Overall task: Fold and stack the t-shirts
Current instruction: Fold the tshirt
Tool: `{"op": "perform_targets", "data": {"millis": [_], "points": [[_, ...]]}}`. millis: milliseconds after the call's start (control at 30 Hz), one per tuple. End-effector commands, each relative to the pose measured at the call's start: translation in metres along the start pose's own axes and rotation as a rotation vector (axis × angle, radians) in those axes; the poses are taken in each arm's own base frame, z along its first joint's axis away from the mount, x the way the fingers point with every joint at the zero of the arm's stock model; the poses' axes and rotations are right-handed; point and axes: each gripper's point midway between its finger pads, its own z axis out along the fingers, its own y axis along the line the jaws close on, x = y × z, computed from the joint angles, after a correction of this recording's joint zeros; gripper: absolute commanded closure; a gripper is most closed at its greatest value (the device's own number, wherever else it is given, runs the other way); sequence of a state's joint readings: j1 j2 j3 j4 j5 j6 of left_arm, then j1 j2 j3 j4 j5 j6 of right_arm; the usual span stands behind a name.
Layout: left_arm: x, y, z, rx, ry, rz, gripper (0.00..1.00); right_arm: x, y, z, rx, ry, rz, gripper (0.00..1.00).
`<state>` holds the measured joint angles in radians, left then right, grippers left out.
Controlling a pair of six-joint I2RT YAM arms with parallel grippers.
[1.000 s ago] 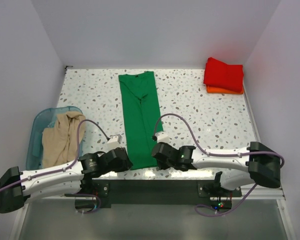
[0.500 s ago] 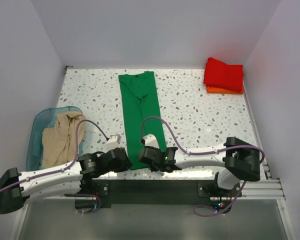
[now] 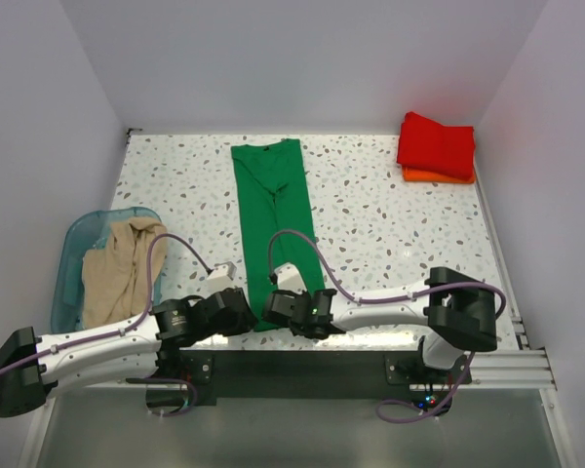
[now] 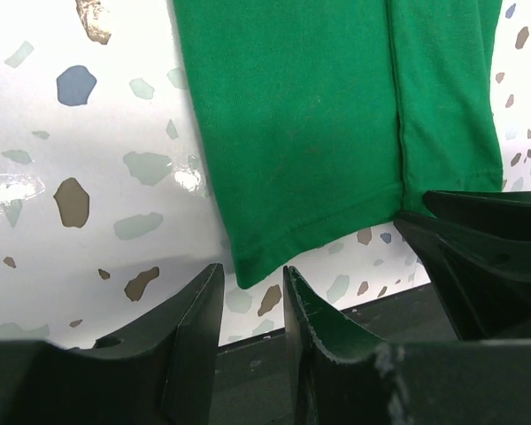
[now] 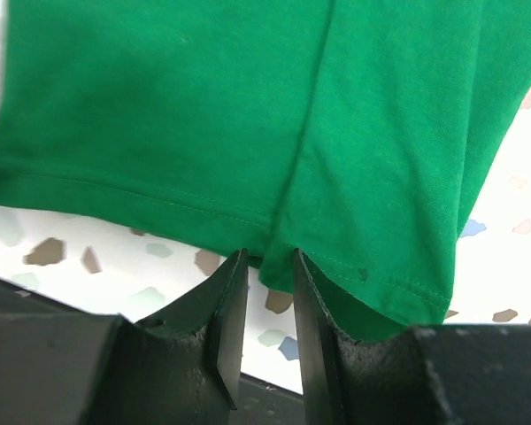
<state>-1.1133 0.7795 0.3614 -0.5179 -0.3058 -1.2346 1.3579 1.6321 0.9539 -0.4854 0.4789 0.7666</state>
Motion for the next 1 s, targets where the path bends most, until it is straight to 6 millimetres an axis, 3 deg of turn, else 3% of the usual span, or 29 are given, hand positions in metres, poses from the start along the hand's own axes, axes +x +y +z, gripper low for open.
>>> {"op": "perform_targets", "data": {"millis": [0, 167, 300, 433, 600, 833, 933, 967], "points": [[0.001, 0.0, 0.001, 0.01, -0.007, -0.02, 0.62, -0.01, -0.001, -0.001, 0.043, -0.037, 0.003, 0.69], [0.001, 0.001, 0.001, 0.01, -0.007, -0.023, 0.63, -0.008, 0.0, 0.001, 0.054, -0.035, -0.005, 0.72], [0.002, 0.002, 0.002, 0.012, -0.006, -0.026, 0.65, -0.012, 0.003, -0.005, 0.031, -0.052, 0.012, 0.96], [0.003, 0.004, 0.003, 0.007, -0.006, -0.028, 0.66, -0.02, 0.008, -0.017, -0.016, -0.076, 0.029, 1.0], [0.003, 0.004, 0.004, 0.008, -0.008, -0.03, 0.68, -0.022, 0.015, -0.023, -0.065, -0.077, 0.04, 1.0], [0.004, 0.005, 0.005, 0.007, -0.007, -0.033, 0.69, -0.014, 0.023, -0.016, -0.093, -0.052, 0.049, 1.0], [0.005, 0.004, 0.006, 0.012, -0.004, -0.032, 0.67, -0.013, 0.023, -0.018, -0.103, -0.054, 0.064, 0.89], [0.006, 0.005, 0.007, 0.01, -0.003, -0.032, 0.66, -0.013, 0.022, -0.019, -0.105, -0.054, 0.068, 0.81]]}}
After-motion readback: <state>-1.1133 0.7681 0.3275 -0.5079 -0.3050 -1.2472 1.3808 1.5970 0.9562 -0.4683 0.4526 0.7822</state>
